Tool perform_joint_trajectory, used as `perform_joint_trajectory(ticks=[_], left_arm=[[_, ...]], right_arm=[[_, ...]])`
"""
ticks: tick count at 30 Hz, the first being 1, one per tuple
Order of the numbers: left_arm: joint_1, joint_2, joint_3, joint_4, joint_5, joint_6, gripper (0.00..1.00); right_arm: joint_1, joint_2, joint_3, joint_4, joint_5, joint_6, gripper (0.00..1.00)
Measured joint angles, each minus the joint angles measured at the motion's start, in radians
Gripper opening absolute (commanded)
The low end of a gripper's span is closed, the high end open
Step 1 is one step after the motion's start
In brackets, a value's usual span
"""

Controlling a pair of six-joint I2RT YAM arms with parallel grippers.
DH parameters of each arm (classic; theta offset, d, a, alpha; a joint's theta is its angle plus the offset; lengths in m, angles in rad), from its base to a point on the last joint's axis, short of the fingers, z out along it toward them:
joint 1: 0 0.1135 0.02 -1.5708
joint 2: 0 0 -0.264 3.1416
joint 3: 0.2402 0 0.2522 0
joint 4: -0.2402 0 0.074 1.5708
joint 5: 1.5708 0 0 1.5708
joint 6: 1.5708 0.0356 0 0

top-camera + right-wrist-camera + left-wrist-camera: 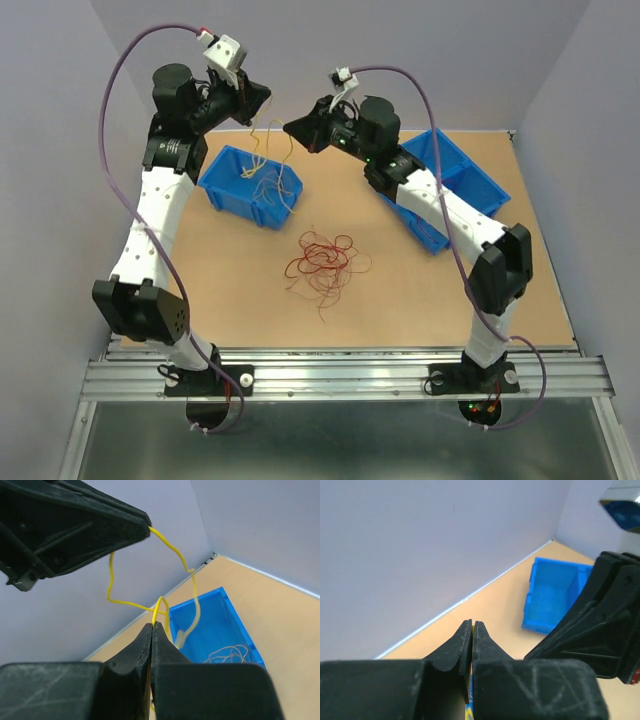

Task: Untangle the cables

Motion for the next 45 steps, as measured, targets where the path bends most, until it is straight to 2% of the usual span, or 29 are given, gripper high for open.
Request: perform_joint_trajectory(ticks=[6, 14, 21, 29, 33, 37, 40, 43, 45], left_arm=[[0.101, 0.112, -0.07, 0.065, 0.056, 0.002, 0.0], [0.153, 0.24, -0.104, 0.157, 0.111, 0.051, 0.0], [0.217, 0.337, -0.245, 0.224, 0.131, 0.094, 0.0], [0.218, 0.406, -0.338, 0.166, 0.082, 0.137, 0.0], [0.21, 0.405, -0.347, 0.154, 0.007, 0.162, 0.0], [0.202, 0.395, -0.375, 0.136, -0.067, 0.195, 0.0], [0.196, 0.377, -0.415, 0.124, -0.109, 0.213, 0.05], [0.18, 0.363, -0.445, 0.108, -0.159, 0.234, 0.18], [0.172, 0.358, -0.449, 0.101, -0.178, 0.243, 0.25]], right_arm=[[0.0, 0.214, 0.137, 0.047, -0.021, 0.016, 0.01], [0.0, 0.459, 0.306, 0.146, -0.034, 0.031, 0.0], [0.0, 0.646, 0.37, 0.266, -0.057, 0.047, 0.01], [0.0, 0.729, 0.349, 0.327, -0.069, 0.074, 0.01], [0.0, 0.729, 0.32, 0.359, -0.059, 0.076, 0.01], [0.006, 0.729, 0.315, 0.317, -0.03, 0.051, 0.01], [0.019, 0.732, 0.315, 0.277, 0.001, 0.02, 0.01], [0.04, 0.748, 0.325, 0.23, 0.034, -0.01, 0.01], [0.053, 0.767, 0.338, 0.201, 0.05, -0.026, 0.07]])
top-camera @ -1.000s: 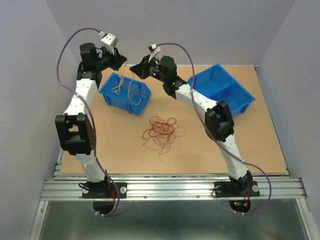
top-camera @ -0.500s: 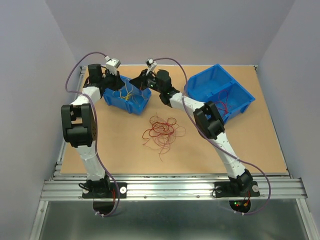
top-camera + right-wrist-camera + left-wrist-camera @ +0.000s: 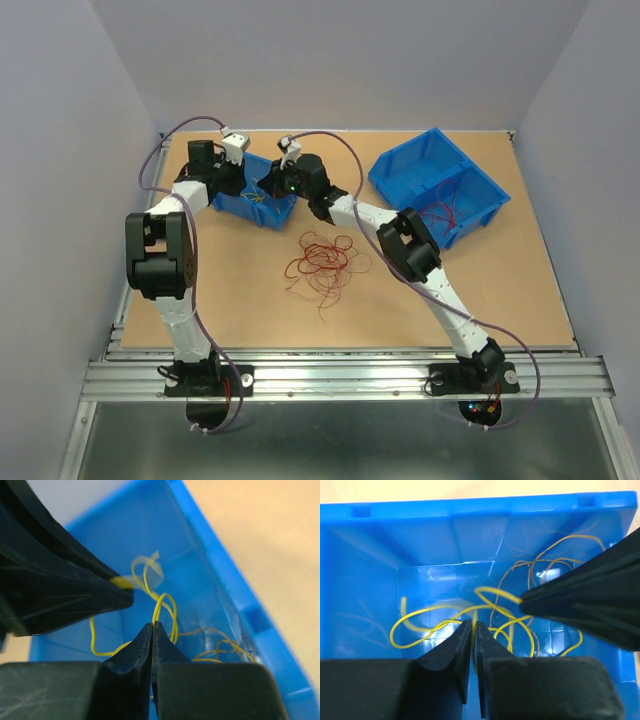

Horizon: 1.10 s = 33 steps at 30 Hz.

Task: Untangle the cables

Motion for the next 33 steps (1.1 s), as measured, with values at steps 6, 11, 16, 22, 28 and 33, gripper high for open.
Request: perform_joint_trajectory(ticks=[6, 11, 16, 22, 28, 33], left_arm=[[-0.009, -0.066, -0.001, -0.014, -0.036, 0.009, 0.33], [-0.008, -0.193, 0.005, -0.018, -0.063, 0.007, 0.45], [-0.008, -0.346, 0.016, -0.009, -0.083, 0.005, 0.83], [-0.008, -0.542, -0.108, 0.122, -0.114, -0.011, 0.99], [-0.008, -0.798, -0.439, 0.405, -0.112, -0.114, 0.99], [-0.036, -0.798, -0.518, 0.524, 0.033, -0.207, 0.99]], right_arm=[[0.025, 0.007, 0.0, -0.075, 0.063, -0.055, 0.16], [0.03, -0.026, -0.003, -0.112, 0.086, -0.082, 0.32], [0.03, -0.159, -0.061, -0.118, 0.097, -0.103, 0.56], [0.03, -0.393, -0.246, -0.069, 0.106, -0.11, 0.73], [0.03, -0.698, -0.616, -0.022, 0.146, -0.117, 0.82], [0.03, -0.951, -0.995, -0.002, 0.209, -0.117, 0.85]])
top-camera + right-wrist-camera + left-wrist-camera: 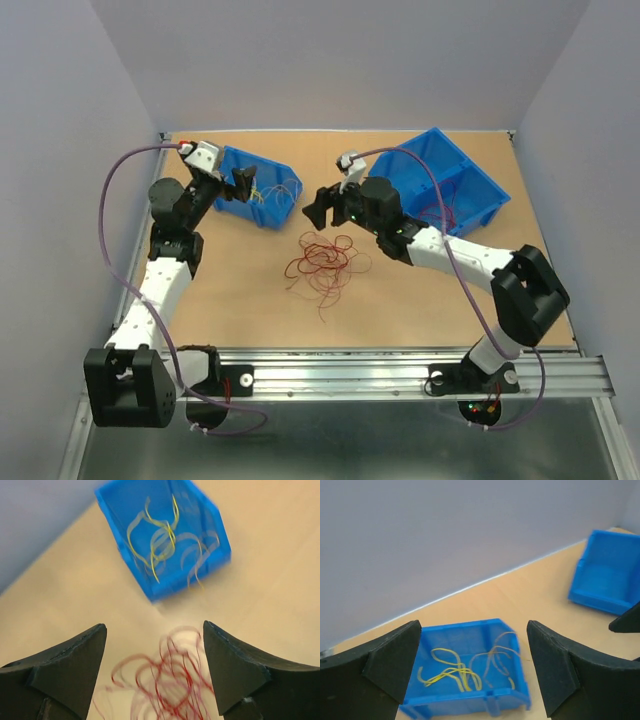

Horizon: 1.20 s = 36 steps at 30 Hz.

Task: Untangle the cables

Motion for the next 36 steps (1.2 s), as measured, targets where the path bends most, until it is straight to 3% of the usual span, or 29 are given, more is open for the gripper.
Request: perform_joint_trajectory(ticks=[2, 5, 8, 17, 26, 29, 30, 32, 33, 35, 36], left_arm=[[-0.058, 0.007, -0.026, 0.022, -0.003, 0.006, 0.99], [-0.283, 0.01, -0.118, 0.039, -0.055, 0.064, 0.99], [-0.422, 0.034, -0.168, 0.035, -0.049, 0.122, 0.99], [-0.578, 0.143, -0.173, 0.008, -0.07, 0.247, 0.98], [-0.72, 0.266, -0.142, -0.047, -0.152, 0.317, 0.9], [-0.734, 0.347, -0.081, -0.085, -0.198, 0.322, 0.76], [-0.736, 0.373, -0.06, -0.1, -0.211, 0.325, 0.64], [-0.739, 0.434, -0.003, -0.14, -0.235, 0.327, 0.54], [-0.739, 0.449, 0.012, -0.155, -0.243, 0.327, 0.4], [-0.739, 0.491, 0.051, -0.187, -0.261, 0.334, 0.27], [-0.739, 0.501, 0.061, -0.2, -0.272, 0.335, 0.15]], right_arm=[[0.0, -0.078, -0.105, -0.059, 0.03, -0.003, 0.87], [0.0, -0.143, -0.185, -0.128, 0.084, 0.001, 0.89], [0.0, -0.25, -0.282, -0.183, 0.158, 0.018, 0.89], [0.0, -0.624, -0.454, -0.252, 0.375, 0.065, 0.9], [0.0, -0.685, -0.501, -0.313, 0.507, 0.107, 0.89], [0.0, -0.683, -0.502, -0.323, 0.524, 0.114, 0.89], [0.0, -0.682, -0.502, -0.324, 0.529, 0.115, 0.89], [0.0, -0.68, -0.502, -0.327, 0.537, 0.115, 0.89], [0.0, -0.677, -0.502, -0.327, 0.541, 0.115, 0.89], [0.0, -0.675, -0.502, -0.33, 0.546, 0.117, 0.89], [0.0, -0.675, -0.502, -0.331, 0.547, 0.117, 0.89]])
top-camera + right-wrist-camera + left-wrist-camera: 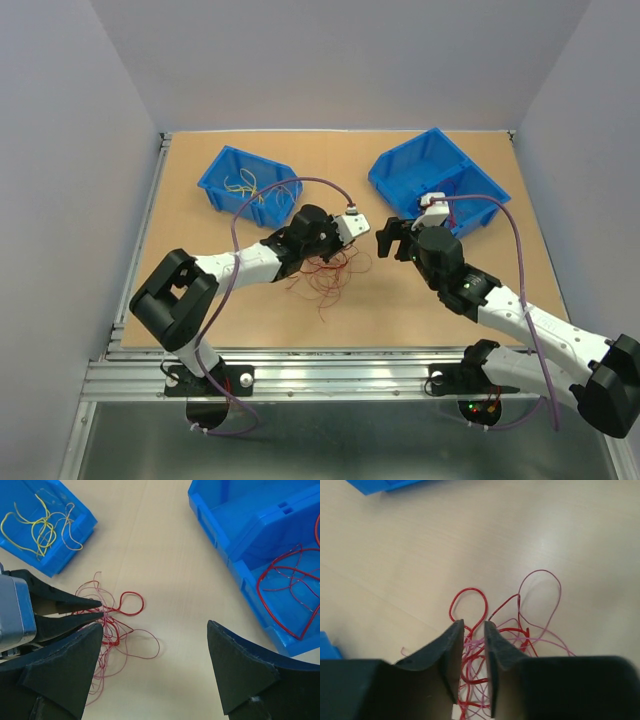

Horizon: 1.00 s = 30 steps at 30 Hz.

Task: Untangle the cables

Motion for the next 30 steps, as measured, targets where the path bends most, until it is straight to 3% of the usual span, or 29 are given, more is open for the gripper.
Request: perform_joint_trajectory(ticks=[3, 6, 7, 8, 9, 10, 12, 16, 23, 30], left_arm=[[0.0, 0.002, 0.003, -0.027, -0.015, 0.005, 0.01], [0.0, -0.009, 0.002, -0.043, -0.023, 0.006, 0.0], [0.0, -0.02, 0.001, -0.047, -0.028, 0.006, 0.04], [0.0, -0.035, -0.002, -0.049, -0.032, 0.005, 0.18], [0.0, -0.052, -0.005, -0.051, -0.036, 0.004, 0.41], [0.0, -0.071, -0.007, -0.056, -0.04, -0.003, 0.5], [0.0, -0.127, -0.013, -0.058, -0.05, -0.008, 0.65], [-0.002, -0.216, -0.015, -0.078, -0.093, -0.035, 0.73], [-0.009, -0.204, 0.064, -0.246, -0.124, -0.083, 0.8], [-0.048, -0.025, 0.124, -0.352, -0.121, -0.089, 0.68]], right_arm=[[0.0, -0.001, 0.0, -0.002, -0.001, 0.0, 0.89], [0.0, -0.002, 0.0, -0.007, -0.003, -0.003, 0.89], [0.0, -0.003, 0.0, -0.008, -0.004, -0.003, 0.89], [0.0, -0.003, 0.0, -0.01, -0.005, -0.004, 0.89], [0.0, -0.003, 0.0, -0.012, -0.007, -0.004, 0.89], [0.0, -0.003, 0.0, -0.013, -0.009, -0.004, 0.89], [0.0, -0.003, -0.001, -0.014, -0.013, -0.004, 0.9], [0.0, -0.003, 0.0, -0.018, -0.015, -0.004, 0.89], [0.0, -0.021, -0.001, -0.042, -0.004, 0.0, 0.89], [0.0, -0.031, -0.001, -0.05, 0.01, 0.008, 0.89]])
